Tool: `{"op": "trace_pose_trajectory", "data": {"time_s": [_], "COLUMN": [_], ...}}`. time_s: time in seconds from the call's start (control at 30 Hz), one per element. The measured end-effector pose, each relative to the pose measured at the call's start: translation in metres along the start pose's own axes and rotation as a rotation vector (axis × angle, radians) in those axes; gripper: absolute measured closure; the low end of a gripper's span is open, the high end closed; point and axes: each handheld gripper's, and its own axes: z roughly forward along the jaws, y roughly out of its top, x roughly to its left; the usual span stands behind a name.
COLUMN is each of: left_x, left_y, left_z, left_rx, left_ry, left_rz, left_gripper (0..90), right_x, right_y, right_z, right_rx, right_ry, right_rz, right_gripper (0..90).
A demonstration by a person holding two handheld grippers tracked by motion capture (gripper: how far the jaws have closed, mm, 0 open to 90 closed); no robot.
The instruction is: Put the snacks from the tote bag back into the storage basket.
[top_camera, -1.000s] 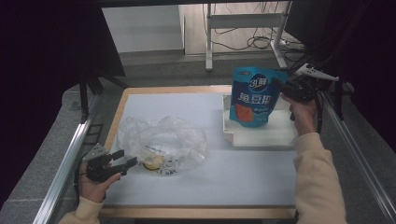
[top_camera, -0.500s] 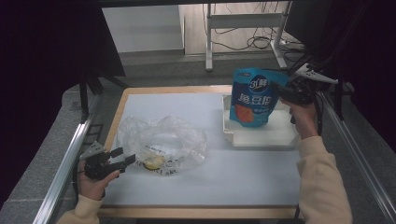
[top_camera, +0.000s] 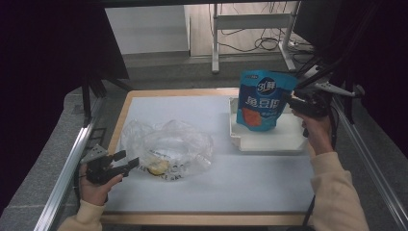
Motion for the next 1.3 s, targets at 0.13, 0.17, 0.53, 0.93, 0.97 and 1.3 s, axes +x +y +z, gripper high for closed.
{"op": "trace_pose_trajectory", "data": {"time_s": [0.13, 0.17, 0.53, 0.93, 0.97, 1.3], "left_x": [-0.001, -0.002, -0.006, -0.007, -0.007, -0.009], "left_y": [-0.001, -0.001, -0.001, -0.003, -0.004, -0.006], "left_z": [0.001, 0.001, -0.001, -0.001, 0.000, 0.001], "left_rx": [0.001, 0.002, -0.002, 0.010, 0.011, 0.019], "left_ry": [-0.010, -0.013, -0.022, -0.017, -0.016, -0.014], "left_rz": [0.009, 0.013, 0.020, 0.019, 0.019, 0.021], "left_gripper": [30.6, 30.6, 30.4, 30.2, 30.2, 30.2], "right_x": [0.007, 0.010, 0.054, 0.104, 0.108, 0.124], "right_y": [-0.009, -0.011, -0.056, -0.124, -0.128, -0.150], "right_z": [-0.016, -0.020, -0.053, -0.039, -0.037, -0.027], "right_rx": [0.026, 0.037, 0.091, 0.206, 0.213, 0.239], "right_ry": [0.000, 0.000, 0.127, 0.288, 0.295, 0.338], "right_rz": [-0.012, -0.022, -0.082, -0.119, -0.131, -0.176], "right_gripper": [32.2, 31.9, 31.7, 30.9, 30.8, 28.3]}}
